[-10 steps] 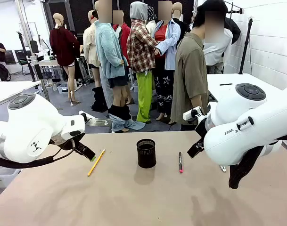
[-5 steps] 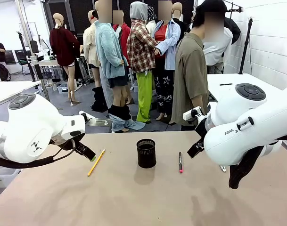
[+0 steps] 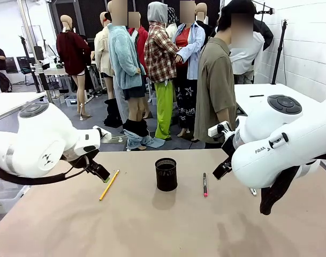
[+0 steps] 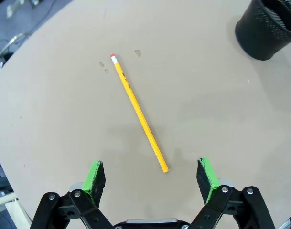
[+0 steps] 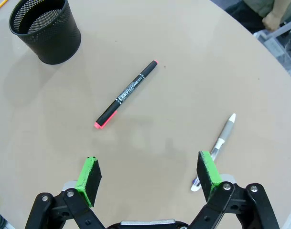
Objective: Place the pens into the pen holder.
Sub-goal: Pick up a writing instrument from the table and place it into the Pen holder.
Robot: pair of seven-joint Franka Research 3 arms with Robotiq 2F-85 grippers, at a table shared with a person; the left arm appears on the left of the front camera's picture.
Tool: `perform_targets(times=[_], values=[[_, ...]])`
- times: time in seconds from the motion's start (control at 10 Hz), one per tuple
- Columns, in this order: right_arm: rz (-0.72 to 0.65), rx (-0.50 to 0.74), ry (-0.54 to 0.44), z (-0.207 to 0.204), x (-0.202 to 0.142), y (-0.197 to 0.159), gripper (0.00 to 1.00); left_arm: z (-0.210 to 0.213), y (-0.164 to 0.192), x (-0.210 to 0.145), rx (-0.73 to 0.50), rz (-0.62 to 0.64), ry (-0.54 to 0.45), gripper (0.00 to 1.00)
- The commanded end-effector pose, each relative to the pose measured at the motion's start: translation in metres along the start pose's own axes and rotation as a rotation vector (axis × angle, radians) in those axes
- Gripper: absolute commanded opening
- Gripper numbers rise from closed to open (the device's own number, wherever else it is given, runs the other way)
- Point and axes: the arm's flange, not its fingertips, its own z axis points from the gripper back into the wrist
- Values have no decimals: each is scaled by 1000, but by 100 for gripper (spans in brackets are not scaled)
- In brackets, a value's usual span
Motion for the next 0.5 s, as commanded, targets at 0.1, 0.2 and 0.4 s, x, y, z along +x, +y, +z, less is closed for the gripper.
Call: perform_targets(times=[0.1,0.2,0.4], values=[[0,1,0,0,0,0,100,-24,3,49,4,11,143,100],[0,1,0,0,0,0,100,-32,6,57,-3,23,165,100],[0,1,0,0,0,0,100,-53,21,69,-11,79,211,100]])
